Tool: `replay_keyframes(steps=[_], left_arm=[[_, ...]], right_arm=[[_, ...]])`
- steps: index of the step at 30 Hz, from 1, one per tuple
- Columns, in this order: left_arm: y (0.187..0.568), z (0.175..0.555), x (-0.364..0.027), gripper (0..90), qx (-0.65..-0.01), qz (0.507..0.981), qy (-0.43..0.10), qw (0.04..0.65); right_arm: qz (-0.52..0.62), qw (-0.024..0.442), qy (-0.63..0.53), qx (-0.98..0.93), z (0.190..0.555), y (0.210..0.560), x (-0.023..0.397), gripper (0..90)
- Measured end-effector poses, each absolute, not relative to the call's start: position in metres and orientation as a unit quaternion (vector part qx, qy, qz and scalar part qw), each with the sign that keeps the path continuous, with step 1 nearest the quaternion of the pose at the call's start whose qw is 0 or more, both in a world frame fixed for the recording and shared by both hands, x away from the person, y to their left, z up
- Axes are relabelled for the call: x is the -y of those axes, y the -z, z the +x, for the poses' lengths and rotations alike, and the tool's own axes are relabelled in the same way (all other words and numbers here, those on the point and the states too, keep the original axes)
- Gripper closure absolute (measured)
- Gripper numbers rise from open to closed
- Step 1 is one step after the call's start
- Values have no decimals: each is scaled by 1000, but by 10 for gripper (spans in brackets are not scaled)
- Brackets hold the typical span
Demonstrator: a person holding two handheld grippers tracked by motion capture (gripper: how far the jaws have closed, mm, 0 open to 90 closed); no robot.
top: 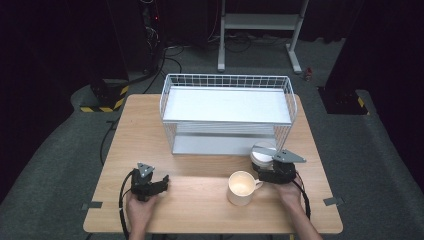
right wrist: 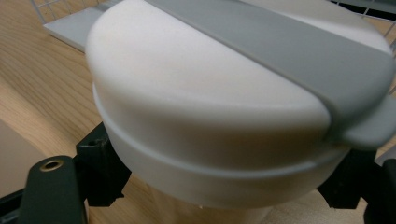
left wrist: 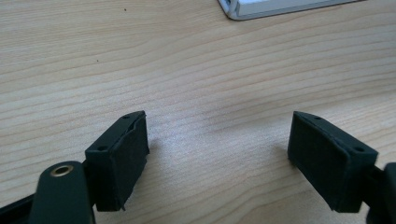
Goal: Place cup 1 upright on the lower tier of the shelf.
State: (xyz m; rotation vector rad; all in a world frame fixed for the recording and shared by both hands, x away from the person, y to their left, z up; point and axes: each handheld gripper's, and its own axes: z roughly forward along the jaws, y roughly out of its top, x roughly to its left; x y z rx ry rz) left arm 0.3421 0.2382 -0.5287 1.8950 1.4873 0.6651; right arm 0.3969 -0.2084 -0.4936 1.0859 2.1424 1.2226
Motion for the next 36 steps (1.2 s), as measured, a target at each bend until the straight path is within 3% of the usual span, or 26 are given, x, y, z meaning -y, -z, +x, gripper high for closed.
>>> replay_keyframes(steps=[36], left_arm=[[529,342,-239,215,-566,718,-253,315]], right_arm=[[386,225,-438,-780,434,475,182,186]])
